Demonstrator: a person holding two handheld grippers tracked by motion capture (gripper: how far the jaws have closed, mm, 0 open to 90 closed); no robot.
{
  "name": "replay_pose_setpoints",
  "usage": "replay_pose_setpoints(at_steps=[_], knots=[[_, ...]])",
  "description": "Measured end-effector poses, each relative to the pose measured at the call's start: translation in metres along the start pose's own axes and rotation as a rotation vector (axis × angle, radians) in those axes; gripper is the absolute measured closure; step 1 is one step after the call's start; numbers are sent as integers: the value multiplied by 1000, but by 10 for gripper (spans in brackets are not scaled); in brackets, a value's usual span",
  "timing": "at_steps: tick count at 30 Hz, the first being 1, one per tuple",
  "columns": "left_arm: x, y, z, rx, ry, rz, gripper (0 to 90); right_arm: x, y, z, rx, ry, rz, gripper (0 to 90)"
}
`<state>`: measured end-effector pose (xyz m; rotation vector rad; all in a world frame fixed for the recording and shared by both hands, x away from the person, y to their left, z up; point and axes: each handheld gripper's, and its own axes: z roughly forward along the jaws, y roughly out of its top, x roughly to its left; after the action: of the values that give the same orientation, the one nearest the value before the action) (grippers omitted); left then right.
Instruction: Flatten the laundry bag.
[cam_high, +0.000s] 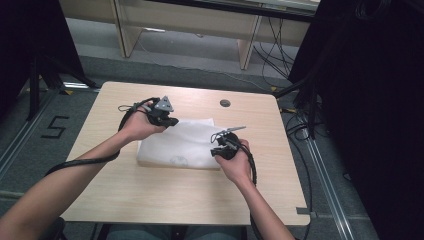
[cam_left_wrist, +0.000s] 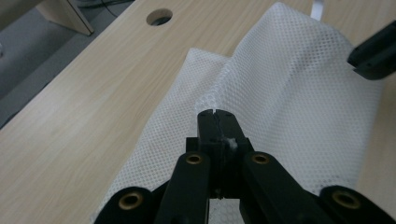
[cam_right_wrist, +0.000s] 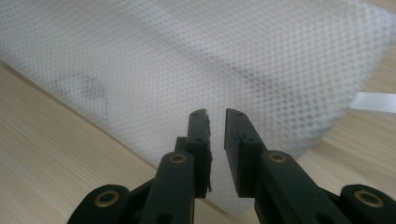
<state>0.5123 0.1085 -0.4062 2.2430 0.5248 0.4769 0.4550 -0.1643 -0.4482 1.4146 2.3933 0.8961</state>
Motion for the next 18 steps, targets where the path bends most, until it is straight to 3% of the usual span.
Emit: replay_pose_setpoints(at_steps=[4, 10, 13, 14, 15, 18], knots=[[-16, -2, -17, -31, -12, 42, 900, -12, -7, -15, -13, -16, 44, 807], [-37, -9, -28, -52, -43, 75, 900, -34, -13, -44, -37, -63, 110, 811], [-46, -11, -33, -56, -63, 96, 900, -40, -14, -50, -54, -78, 113, 811], [-49, -12, -35, -53, -72, 108, 900, -45, -13, -54, -47, -78, 85, 811], [-51, -13, -36, -49, -76, 110, 900, -46, -13, -55, -65, -79, 104, 811], [-56, -16, -39, -46, -62, 161, 900, -52, -14, -61, -71, -96, 93, 809]])
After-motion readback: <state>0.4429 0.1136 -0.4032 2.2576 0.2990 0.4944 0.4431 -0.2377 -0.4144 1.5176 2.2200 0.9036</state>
